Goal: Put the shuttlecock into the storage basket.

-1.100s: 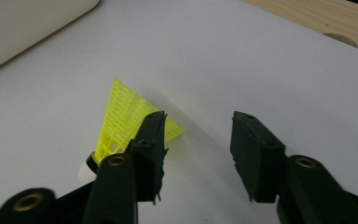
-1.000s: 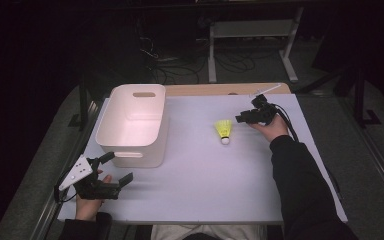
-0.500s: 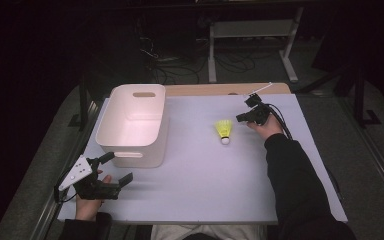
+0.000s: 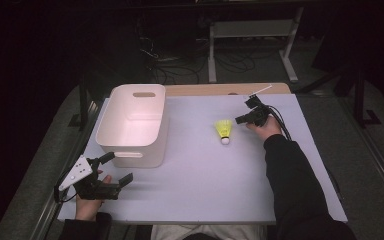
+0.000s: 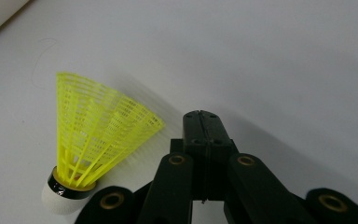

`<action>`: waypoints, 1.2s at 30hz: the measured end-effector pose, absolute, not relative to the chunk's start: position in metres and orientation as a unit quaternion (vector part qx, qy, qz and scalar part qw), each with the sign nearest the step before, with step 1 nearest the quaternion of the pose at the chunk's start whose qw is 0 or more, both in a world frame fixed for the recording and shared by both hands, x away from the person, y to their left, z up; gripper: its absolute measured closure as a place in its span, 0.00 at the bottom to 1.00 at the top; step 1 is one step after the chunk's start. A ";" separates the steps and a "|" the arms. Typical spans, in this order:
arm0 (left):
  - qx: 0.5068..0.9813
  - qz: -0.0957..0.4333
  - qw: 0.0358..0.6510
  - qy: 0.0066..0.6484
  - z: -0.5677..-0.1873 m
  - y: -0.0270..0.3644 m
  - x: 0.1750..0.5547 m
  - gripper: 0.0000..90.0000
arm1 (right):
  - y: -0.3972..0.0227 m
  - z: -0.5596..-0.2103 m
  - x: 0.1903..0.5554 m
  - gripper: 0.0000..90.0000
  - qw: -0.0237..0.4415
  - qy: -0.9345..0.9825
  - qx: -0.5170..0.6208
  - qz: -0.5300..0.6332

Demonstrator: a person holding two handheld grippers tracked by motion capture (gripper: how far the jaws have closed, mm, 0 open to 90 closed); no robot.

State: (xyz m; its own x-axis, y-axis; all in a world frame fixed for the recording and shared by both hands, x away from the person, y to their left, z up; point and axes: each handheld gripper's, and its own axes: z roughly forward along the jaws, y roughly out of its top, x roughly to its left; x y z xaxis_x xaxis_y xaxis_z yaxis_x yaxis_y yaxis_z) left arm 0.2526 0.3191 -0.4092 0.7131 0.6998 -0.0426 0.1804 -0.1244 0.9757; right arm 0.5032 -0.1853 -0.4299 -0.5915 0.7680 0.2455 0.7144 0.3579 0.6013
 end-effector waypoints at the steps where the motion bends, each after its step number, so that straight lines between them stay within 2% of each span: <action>1: 0.716 0.221 0.586 0.307 -0.409 0.319 0.253 0.00 | -0.184 -0.431 0.503 0.99 0.037 0.824 0.450 0.343; 36: 0.718 0.219 0.585 0.307 -0.410 0.319 0.253 0.00 | -0.158 -0.433 0.495 0.99 0.021 0.838 0.416 0.351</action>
State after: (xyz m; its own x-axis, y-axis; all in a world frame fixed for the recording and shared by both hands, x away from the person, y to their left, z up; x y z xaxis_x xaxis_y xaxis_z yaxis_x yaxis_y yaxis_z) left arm 0.2528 0.3185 -0.4095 0.7153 0.6973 -0.0449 0.1851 -0.1271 0.9745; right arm 0.4951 -0.1580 -0.4335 -0.6527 0.7128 0.2569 0.6829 0.4065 0.6070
